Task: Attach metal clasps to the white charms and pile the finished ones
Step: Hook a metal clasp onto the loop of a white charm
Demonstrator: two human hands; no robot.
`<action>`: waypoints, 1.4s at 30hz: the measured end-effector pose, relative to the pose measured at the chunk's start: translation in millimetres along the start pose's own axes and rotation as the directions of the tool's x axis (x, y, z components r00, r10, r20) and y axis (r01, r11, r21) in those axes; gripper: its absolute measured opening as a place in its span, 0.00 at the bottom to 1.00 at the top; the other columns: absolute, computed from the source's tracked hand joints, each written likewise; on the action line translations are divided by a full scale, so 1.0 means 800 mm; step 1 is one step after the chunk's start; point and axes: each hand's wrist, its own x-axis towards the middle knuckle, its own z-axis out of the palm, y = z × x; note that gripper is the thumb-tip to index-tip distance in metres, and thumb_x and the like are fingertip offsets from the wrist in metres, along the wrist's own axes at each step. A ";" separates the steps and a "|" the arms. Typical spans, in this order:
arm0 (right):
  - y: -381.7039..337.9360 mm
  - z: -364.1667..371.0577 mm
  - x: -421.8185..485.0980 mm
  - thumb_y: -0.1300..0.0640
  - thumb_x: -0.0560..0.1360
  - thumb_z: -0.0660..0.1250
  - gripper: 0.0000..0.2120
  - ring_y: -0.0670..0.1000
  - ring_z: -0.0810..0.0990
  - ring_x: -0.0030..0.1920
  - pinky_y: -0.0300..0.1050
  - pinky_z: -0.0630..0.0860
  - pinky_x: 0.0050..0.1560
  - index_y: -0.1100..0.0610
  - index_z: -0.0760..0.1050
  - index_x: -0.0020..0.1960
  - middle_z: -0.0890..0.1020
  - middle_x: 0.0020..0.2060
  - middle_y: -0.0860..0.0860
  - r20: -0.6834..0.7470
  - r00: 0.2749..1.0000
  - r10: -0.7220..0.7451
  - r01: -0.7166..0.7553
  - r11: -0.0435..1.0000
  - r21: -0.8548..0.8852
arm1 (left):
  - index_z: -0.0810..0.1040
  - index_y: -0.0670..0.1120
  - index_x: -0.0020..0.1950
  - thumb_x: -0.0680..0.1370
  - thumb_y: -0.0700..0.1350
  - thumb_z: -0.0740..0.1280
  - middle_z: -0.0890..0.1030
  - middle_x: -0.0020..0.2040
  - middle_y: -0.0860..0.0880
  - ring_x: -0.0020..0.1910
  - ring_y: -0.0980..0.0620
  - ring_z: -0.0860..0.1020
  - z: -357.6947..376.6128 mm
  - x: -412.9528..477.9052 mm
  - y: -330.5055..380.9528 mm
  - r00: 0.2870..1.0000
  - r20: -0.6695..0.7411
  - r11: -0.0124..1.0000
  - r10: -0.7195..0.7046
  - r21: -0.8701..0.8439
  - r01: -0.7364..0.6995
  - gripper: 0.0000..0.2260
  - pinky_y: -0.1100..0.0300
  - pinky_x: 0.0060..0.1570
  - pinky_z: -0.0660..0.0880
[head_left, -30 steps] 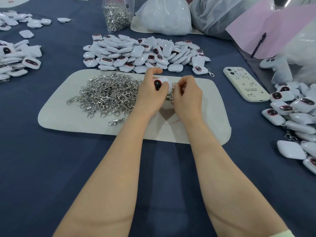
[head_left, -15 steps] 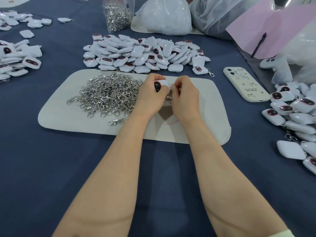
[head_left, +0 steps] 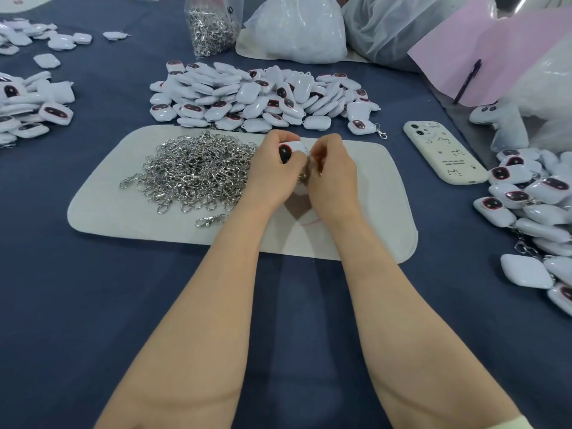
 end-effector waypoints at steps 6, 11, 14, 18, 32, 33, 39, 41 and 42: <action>-0.001 -0.006 0.003 0.64 0.76 0.62 0.06 0.39 0.76 0.42 0.27 0.71 0.42 0.53 0.72 0.48 0.77 0.40 0.41 -0.048 0.997 0.053 -0.040 0.970 0.240 | 0.74 0.46 0.47 0.78 0.35 0.60 0.76 0.33 0.48 0.24 0.58 0.72 -0.001 -0.004 0.017 0.953 0.156 0.740 -0.260 -0.602 0.300 0.07 0.66 0.27 0.70; -0.002 -0.005 0.004 0.63 0.76 0.63 0.08 0.40 0.78 0.48 0.35 0.75 0.45 0.51 0.75 0.51 0.80 0.47 0.46 -0.046 0.997 0.067 -0.051 0.956 0.288 | 0.74 0.42 0.52 0.79 0.37 0.60 0.76 0.35 0.48 0.23 0.60 0.73 -0.006 -0.003 0.017 0.909 0.268 0.624 -0.318 -0.662 0.414 0.05 0.68 0.24 0.70; -0.002 -0.003 0.005 0.62 0.77 0.62 0.08 0.37 0.78 0.46 0.32 0.74 0.46 0.50 0.75 0.51 0.80 0.44 0.42 -0.040 0.998 0.058 -0.044 0.959 0.281 | 0.75 0.40 0.49 0.79 0.38 0.61 0.77 0.31 0.49 0.23 0.61 0.73 -0.007 -0.003 0.018 0.880 0.323 0.539 -0.348 -0.699 0.470 0.04 0.71 0.24 0.71; 0.001 -0.002 0.008 0.59 0.78 0.62 0.05 0.37 0.76 0.37 0.28 0.71 0.41 0.51 0.75 0.47 0.78 0.36 0.40 -0.100 0.993 0.069 -0.042 0.966 0.254 | 0.75 0.40 0.46 0.79 0.38 0.61 0.76 0.27 0.50 0.22 0.60 0.73 -0.007 -0.004 0.018 0.867 0.342 0.519 -0.362 -0.699 0.492 0.05 0.71 0.24 0.71; -0.005 0.000 0.010 0.61 0.79 0.60 0.03 0.36 0.73 0.32 0.30 0.70 0.38 0.56 0.68 0.47 0.75 0.36 0.43 -0.148 0.983 0.105 -0.045 0.931 0.363 | 0.70 0.44 0.37 0.78 0.38 0.63 0.72 0.20 0.52 0.20 0.60 0.71 -0.003 -0.007 0.021 0.868 0.334 0.510 -0.369 -0.708 0.489 0.09 0.72 0.24 0.71; -0.005 0.000 0.009 0.61 0.79 0.60 0.02 0.37 0.72 0.32 0.30 0.70 0.37 0.56 0.68 0.48 0.74 0.36 0.43 -0.150 0.984 0.097 -0.041 0.940 0.340 | 0.70 0.44 0.38 0.78 0.38 0.64 0.72 0.20 0.52 0.20 0.60 0.71 -0.003 -0.007 0.020 0.870 0.320 0.515 -0.374 -0.708 0.482 0.09 0.72 0.24 0.71; -0.005 -0.001 0.009 0.61 0.78 0.62 0.06 0.38 0.74 0.36 0.30 0.71 0.41 0.51 0.71 0.45 0.76 0.37 0.41 -0.136 0.982 0.131 -0.080 0.942 0.326 | 0.73 0.43 0.41 0.78 0.39 0.64 0.74 0.21 0.51 0.20 0.59 0.72 -0.003 -0.003 0.016 0.873 0.263 0.531 -0.411 -0.709 0.464 0.05 0.70 0.22 0.70; -0.006 -0.001 0.010 0.61 0.78 0.63 0.10 0.37 0.74 0.35 0.30 0.71 0.40 0.48 0.70 0.42 0.76 0.36 0.42 -0.125 0.981 0.150 -0.098 0.932 0.349 | 0.73 0.43 0.43 0.78 0.39 0.64 0.74 0.22 0.51 0.21 0.59 0.72 -0.002 -0.002 0.017 0.878 0.252 0.548 -0.406 -0.702 0.455 0.04 0.70 0.22 0.70; -0.006 -0.001 0.010 0.61 0.78 0.62 0.10 0.38 0.74 0.35 0.31 0.71 0.41 0.48 0.70 0.42 0.76 0.36 0.43 -0.125 0.980 0.157 -0.103 0.928 0.358 | 0.73 0.42 0.43 0.78 0.39 0.64 0.74 0.22 0.50 0.21 0.58 0.72 -0.002 -0.003 0.017 0.881 0.250 0.552 -0.401 -0.701 0.451 0.04 0.69 0.22 0.70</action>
